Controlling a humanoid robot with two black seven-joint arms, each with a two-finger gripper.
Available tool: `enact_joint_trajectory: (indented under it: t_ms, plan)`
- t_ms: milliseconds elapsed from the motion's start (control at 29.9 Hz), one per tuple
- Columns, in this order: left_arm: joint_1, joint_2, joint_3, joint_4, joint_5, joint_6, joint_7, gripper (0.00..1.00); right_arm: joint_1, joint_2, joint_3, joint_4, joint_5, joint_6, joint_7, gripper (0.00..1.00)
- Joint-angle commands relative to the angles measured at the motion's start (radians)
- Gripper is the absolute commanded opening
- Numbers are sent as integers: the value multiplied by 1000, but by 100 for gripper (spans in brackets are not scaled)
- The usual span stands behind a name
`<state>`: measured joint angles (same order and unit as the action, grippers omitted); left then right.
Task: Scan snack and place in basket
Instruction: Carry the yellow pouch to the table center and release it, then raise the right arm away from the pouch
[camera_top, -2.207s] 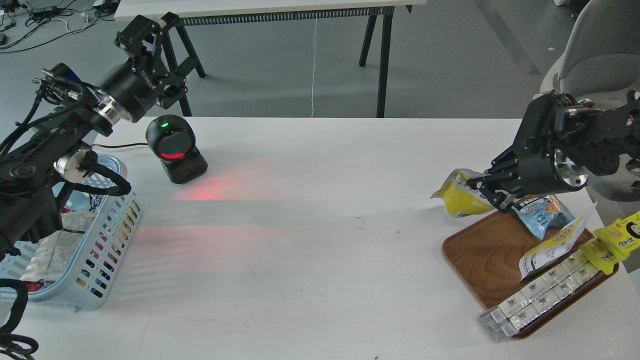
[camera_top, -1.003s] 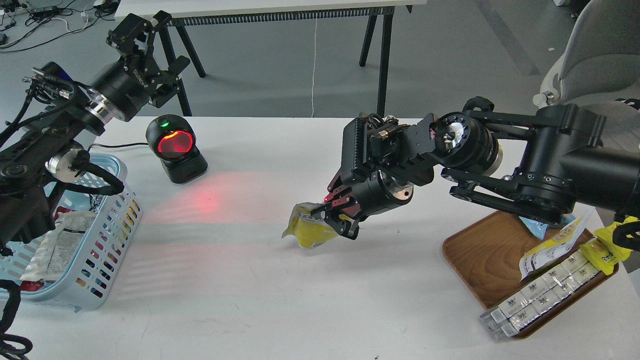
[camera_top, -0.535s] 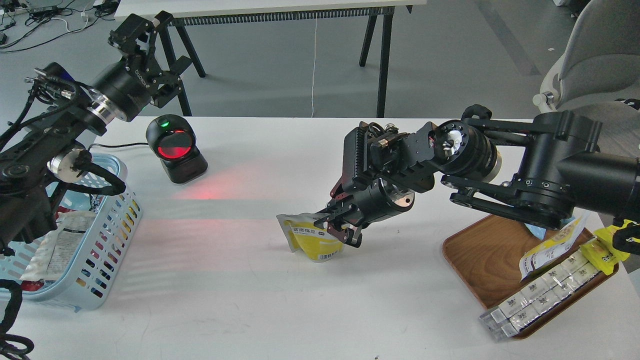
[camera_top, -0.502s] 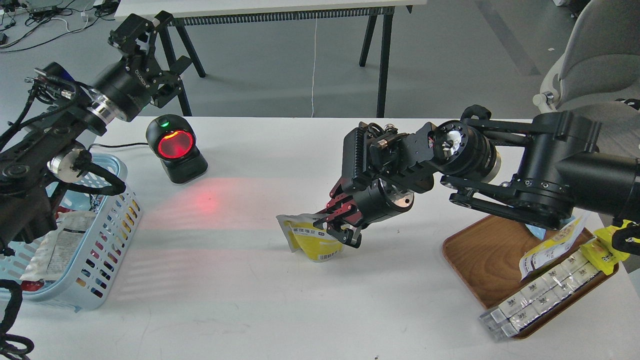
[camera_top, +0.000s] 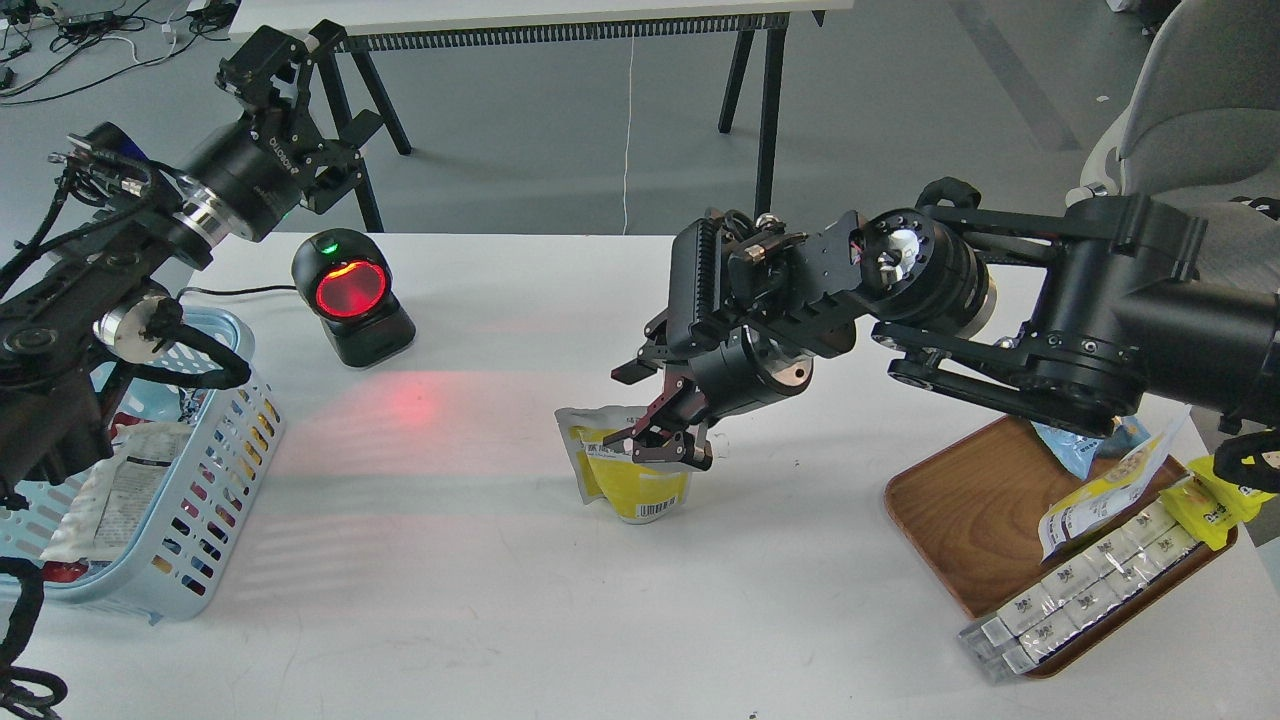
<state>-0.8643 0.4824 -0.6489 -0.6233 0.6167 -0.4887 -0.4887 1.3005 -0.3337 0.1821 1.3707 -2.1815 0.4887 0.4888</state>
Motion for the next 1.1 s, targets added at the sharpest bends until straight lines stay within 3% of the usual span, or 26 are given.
enact_joint_trajectory:
  t_ms: [0, 201, 602, 836, 1070]
  plan:
    - [-4, 2, -3, -3, -3, 0, 0, 100, 0, 2, 124, -80, 50, 0, 0, 99]
    - [-18, 28, -9, -4, -5, 0, 0, 100, -10, -21, 272, -179, 253, 0, 0, 99]
    - [-67, 45, -11, -13, -6, 0, 0, 100, -116, -200, 526, -360, 702, 0, 0, 99]
    - [-104, -1, -15, -13, -6, 0, 0, 100, -217, -274, 571, -403, 1012, 0, 0, 99]
    - [-104, -4, -3, -70, 0, 0, 0, 100, -368, -358, 573, -407, 1469, 0, 0, 99]
